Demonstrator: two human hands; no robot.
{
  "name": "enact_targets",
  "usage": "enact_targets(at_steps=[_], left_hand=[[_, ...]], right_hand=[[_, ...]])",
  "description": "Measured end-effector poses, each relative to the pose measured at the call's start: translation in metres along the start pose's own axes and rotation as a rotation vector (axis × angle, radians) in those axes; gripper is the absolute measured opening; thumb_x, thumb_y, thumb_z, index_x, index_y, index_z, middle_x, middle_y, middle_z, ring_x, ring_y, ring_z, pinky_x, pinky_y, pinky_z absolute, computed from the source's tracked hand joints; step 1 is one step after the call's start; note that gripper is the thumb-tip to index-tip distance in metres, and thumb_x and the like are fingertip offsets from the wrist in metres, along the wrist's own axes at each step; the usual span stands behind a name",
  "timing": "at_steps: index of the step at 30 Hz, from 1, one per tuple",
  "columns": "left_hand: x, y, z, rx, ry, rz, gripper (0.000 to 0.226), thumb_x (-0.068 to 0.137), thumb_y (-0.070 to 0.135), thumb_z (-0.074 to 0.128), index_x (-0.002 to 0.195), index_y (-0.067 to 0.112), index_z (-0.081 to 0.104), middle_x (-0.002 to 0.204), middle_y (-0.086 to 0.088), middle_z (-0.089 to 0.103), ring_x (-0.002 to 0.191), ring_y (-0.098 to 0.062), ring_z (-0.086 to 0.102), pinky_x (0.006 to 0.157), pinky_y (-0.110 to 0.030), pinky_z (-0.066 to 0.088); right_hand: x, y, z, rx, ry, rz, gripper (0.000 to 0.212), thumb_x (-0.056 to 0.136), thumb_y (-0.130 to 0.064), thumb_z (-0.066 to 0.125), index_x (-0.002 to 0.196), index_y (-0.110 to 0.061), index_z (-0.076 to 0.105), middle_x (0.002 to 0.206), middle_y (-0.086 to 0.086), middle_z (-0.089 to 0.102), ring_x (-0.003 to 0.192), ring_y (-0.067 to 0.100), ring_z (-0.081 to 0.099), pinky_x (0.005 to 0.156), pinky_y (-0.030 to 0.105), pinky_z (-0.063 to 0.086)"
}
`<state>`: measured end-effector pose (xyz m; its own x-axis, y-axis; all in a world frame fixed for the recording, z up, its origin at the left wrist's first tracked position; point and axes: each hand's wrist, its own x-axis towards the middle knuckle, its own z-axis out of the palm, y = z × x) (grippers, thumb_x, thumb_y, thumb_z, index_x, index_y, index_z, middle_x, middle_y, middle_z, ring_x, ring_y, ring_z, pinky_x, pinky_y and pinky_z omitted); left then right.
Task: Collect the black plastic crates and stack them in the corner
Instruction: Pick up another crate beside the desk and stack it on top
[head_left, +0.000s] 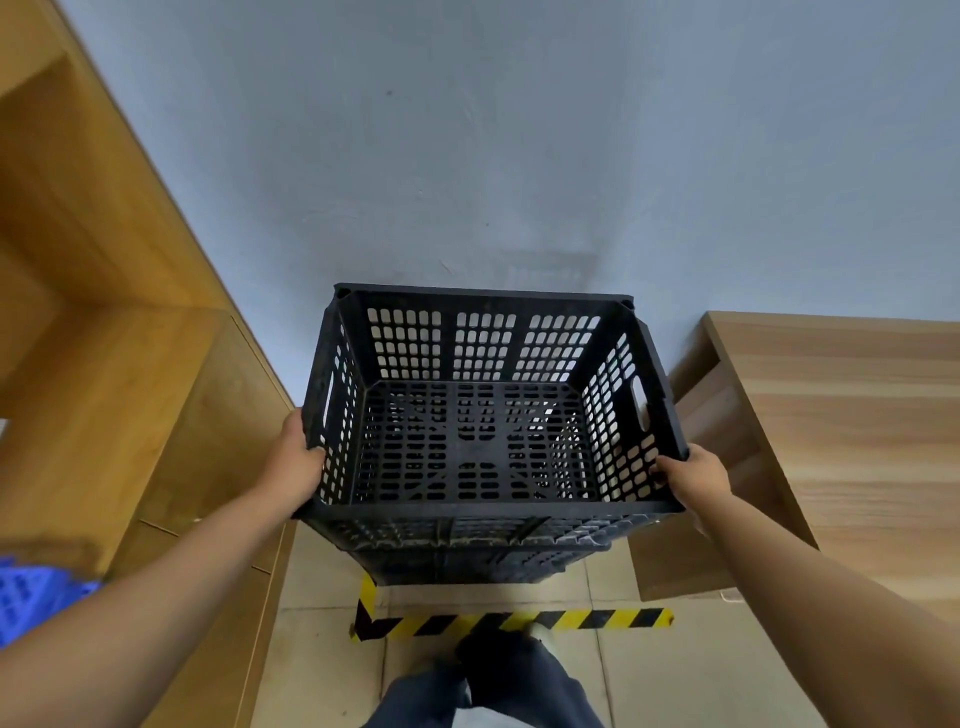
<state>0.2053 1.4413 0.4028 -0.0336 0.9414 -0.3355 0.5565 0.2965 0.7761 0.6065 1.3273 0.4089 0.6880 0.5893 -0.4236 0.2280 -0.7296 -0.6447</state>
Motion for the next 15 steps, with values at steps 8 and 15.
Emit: enact_targets(at_steps=[8,15], left_hand=[[0.0042,0.0003,0.0013,0.049,0.004,-0.002,0.046,0.093,-0.002,0.038,0.137,0.011,0.035,0.12,-0.014,0.056,0.097,-0.025,0.05,0.083,-0.037,0.043],[0.0104,-0.0003,0.0073,0.083,0.05,-0.002,0.041,0.093,-0.003,0.036,0.132,0.008,0.036,0.107,-0.009,0.055,0.092,-0.028,0.054,0.074,-0.036,0.046]], right_hand=[[-0.0032,0.0053,-0.0001,-0.007,-0.002,0.018,0.022,0.087,-0.013,0.057,0.109,-0.01,0.056,0.076,0.001,0.058,0.085,0.03,0.061,0.086,0.05,0.053],[0.0011,0.0047,0.0055,-0.074,0.034,-0.019,0.029,0.091,-0.015,0.051,0.119,-0.008,0.051,0.092,0.009,0.061,0.084,0.029,0.061,0.081,0.046,0.054]])
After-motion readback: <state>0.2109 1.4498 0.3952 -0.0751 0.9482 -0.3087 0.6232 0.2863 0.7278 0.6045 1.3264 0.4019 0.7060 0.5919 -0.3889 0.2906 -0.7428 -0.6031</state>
